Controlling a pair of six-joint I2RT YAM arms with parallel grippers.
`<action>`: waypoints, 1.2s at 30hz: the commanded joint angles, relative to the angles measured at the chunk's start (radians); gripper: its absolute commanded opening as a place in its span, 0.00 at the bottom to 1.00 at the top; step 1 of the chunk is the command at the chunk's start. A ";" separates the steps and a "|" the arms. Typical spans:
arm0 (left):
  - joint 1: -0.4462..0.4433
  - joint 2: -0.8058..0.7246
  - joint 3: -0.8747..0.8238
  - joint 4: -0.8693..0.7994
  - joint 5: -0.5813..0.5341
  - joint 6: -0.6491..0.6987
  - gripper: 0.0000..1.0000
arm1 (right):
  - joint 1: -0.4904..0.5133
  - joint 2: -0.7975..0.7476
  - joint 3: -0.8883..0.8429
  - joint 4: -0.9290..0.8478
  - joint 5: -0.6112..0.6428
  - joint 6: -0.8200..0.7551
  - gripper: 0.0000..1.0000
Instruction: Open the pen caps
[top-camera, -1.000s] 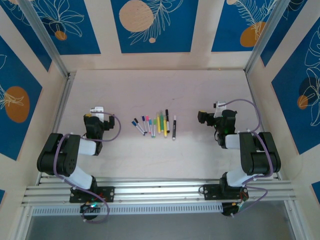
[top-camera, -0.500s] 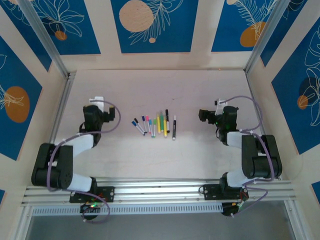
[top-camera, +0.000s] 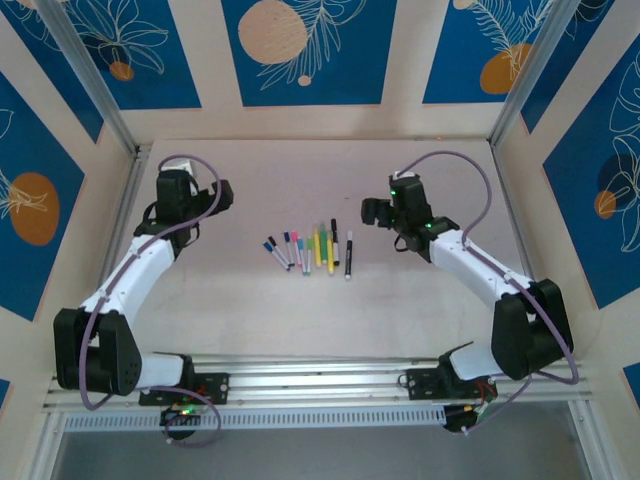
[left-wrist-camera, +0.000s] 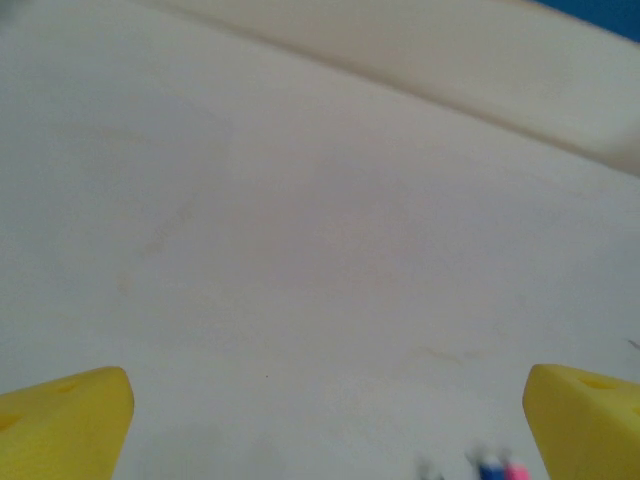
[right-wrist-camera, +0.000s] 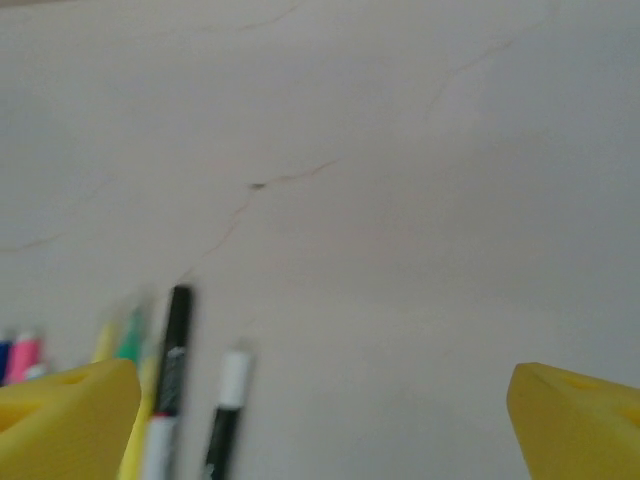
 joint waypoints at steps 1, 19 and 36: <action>-0.051 0.030 0.085 -0.156 0.174 -0.084 1.00 | 0.021 -0.020 0.104 -0.274 -0.017 0.148 0.89; -0.191 0.211 0.179 -0.098 0.404 -0.236 1.00 | 0.182 0.173 0.163 -0.456 -0.130 0.319 0.46; -0.225 0.217 0.191 -0.094 0.403 -0.241 0.95 | 0.209 0.344 0.224 -0.461 -0.195 0.305 0.42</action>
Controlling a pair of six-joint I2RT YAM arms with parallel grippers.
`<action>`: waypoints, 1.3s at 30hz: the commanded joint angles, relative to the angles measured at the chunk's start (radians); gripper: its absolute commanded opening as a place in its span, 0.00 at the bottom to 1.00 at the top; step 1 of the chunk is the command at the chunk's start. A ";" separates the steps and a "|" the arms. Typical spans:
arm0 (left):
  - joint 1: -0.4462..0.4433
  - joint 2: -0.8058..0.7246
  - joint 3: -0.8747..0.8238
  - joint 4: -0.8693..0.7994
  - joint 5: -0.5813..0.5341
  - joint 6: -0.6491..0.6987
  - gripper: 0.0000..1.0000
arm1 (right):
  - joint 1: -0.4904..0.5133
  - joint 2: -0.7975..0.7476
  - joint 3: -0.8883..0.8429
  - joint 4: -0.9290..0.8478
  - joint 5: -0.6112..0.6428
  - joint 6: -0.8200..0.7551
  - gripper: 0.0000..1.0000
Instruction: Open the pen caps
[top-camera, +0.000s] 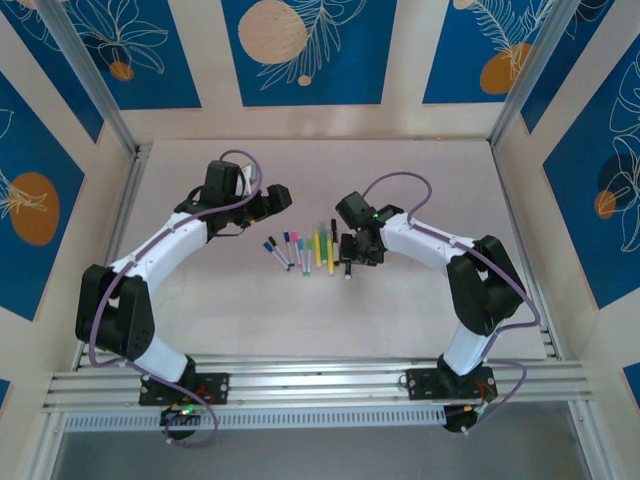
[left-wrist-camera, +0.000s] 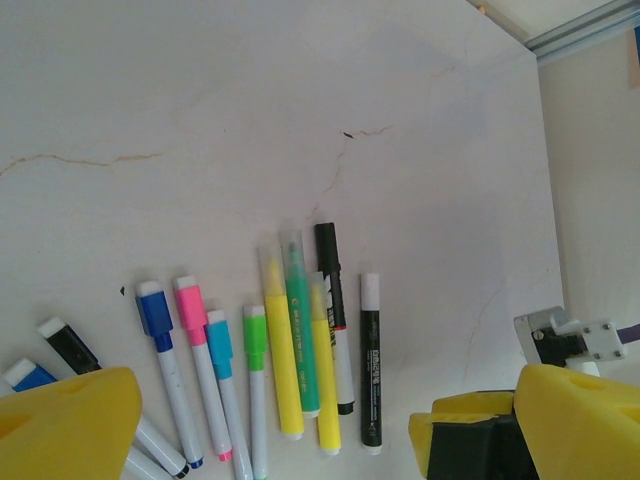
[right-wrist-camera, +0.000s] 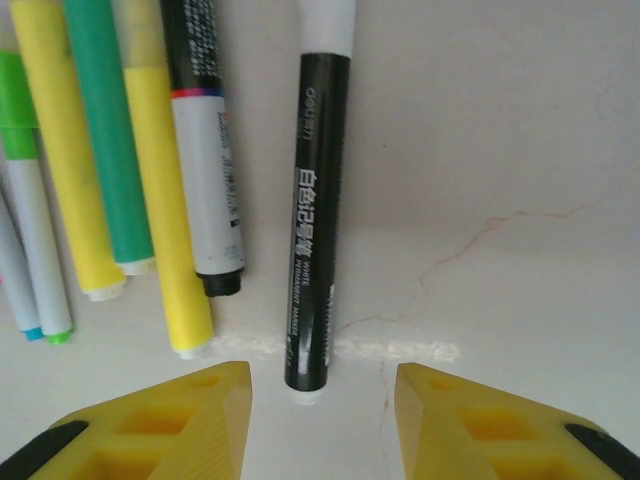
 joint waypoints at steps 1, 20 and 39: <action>-0.011 0.008 0.025 -0.027 0.008 0.002 0.95 | 0.005 0.026 0.023 -0.016 -0.029 0.011 0.41; -0.016 0.040 0.011 -0.011 0.040 -0.008 0.92 | 0.020 0.114 0.041 -0.022 -0.015 0.021 0.30; -0.027 0.056 0.000 -0.017 0.018 0.018 0.91 | 0.009 0.236 0.136 -0.089 0.072 0.023 0.29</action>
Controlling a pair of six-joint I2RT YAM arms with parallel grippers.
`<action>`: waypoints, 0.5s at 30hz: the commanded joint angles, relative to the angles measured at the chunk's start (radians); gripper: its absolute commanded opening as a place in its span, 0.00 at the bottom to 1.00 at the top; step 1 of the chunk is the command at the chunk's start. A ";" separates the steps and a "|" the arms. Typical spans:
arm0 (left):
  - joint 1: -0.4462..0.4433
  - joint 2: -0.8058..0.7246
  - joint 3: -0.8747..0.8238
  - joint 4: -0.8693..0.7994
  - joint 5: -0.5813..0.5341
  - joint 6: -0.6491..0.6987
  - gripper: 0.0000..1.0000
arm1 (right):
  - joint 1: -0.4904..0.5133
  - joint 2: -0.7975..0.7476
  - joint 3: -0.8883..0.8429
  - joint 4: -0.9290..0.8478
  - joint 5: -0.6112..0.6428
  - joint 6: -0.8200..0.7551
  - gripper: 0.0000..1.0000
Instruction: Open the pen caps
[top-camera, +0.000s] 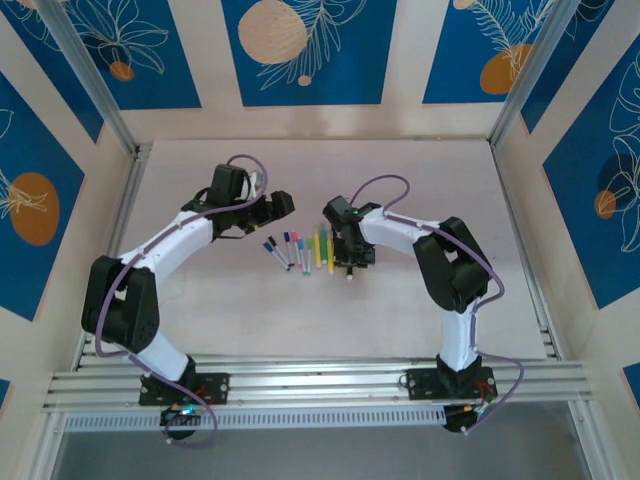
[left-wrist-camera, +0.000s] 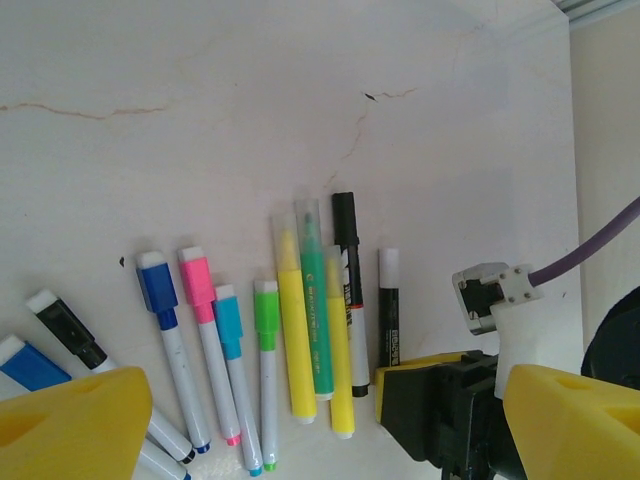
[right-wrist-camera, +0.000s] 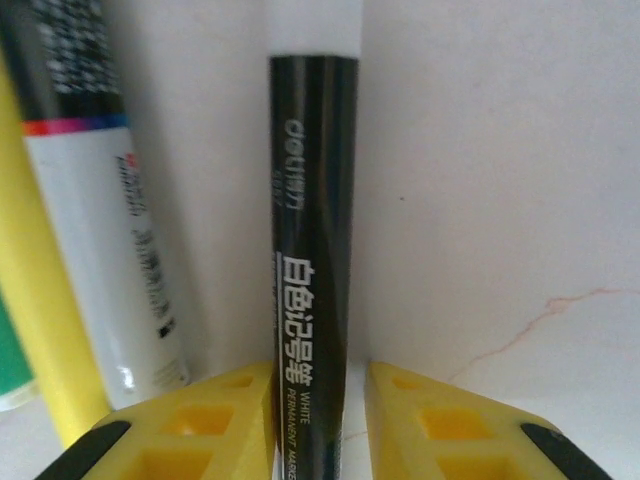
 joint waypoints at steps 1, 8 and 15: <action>-0.014 0.004 -0.001 0.002 -0.002 0.020 0.91 | -0.003 0.013 0.019 -0.038 0.026 0.015 0.28; -0.027 0.011 -0.002 0.004 -0.019 0.028 0.91 | -0.024 0.041 0.009 -0.022 0.015 0.028 0.09; -0.045 0.033 0.028 -0.007 -0.013 0.035 0.91 | -0.039 0.013 -0.008 -0.037 0.033 0.005 0.00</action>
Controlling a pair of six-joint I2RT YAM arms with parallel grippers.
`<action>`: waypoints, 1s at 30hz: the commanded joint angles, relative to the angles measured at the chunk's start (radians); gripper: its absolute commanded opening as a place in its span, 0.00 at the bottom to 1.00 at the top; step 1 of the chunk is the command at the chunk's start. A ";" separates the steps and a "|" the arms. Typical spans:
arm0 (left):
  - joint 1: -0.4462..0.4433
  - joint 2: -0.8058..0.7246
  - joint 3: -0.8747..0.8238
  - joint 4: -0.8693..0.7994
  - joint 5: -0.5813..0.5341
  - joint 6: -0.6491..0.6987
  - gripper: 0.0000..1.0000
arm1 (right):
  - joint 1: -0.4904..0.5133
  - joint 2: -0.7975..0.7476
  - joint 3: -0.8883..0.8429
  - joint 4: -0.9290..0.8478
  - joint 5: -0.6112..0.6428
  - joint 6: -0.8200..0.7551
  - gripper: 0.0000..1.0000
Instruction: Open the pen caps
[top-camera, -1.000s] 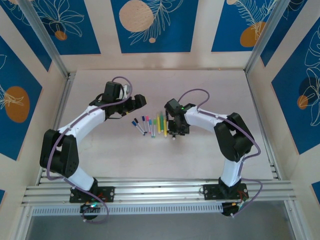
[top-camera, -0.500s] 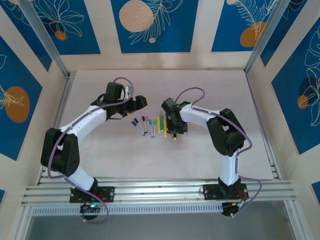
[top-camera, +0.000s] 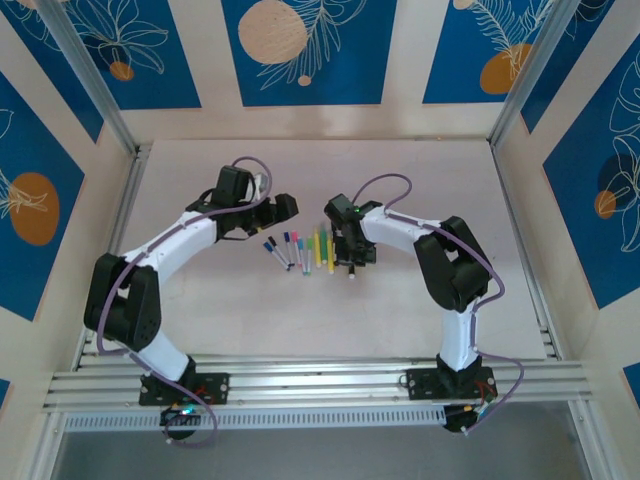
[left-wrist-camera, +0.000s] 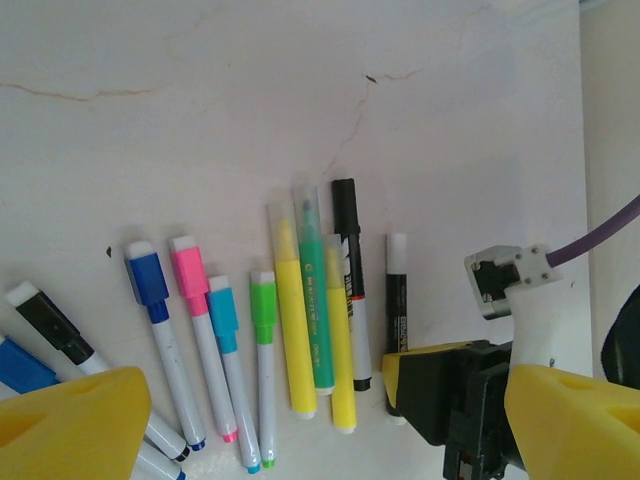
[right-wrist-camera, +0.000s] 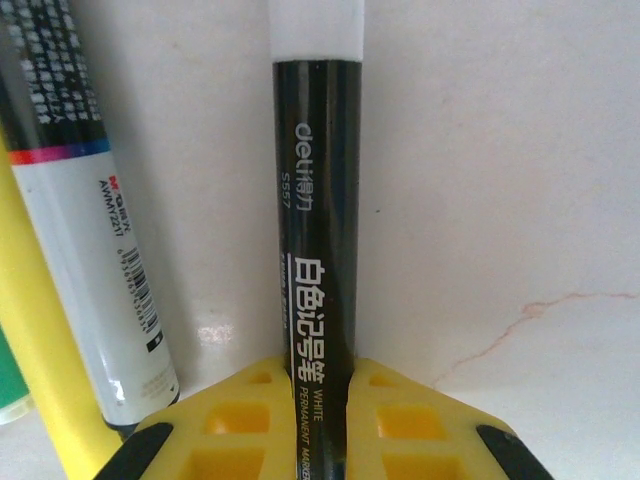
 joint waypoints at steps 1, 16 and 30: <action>-0.022 0.017 0.034 -0.009 -0.006 0.032 0.91 | -0.018 -0.002 -0.022 -0.031 0.034 -0.012 0.00; -0.051 0.022 0.048 -0.017 0.004 0.018 0.80 | 0.005 -0.398 -0.209 0.246 -0.315 -0.145 0.00; -0.076 0.017 0.039 0.048 0.025 -0.035 0.53 | 0.049 -0.414 -0.185 0.291 -0.412 -0.162 0.00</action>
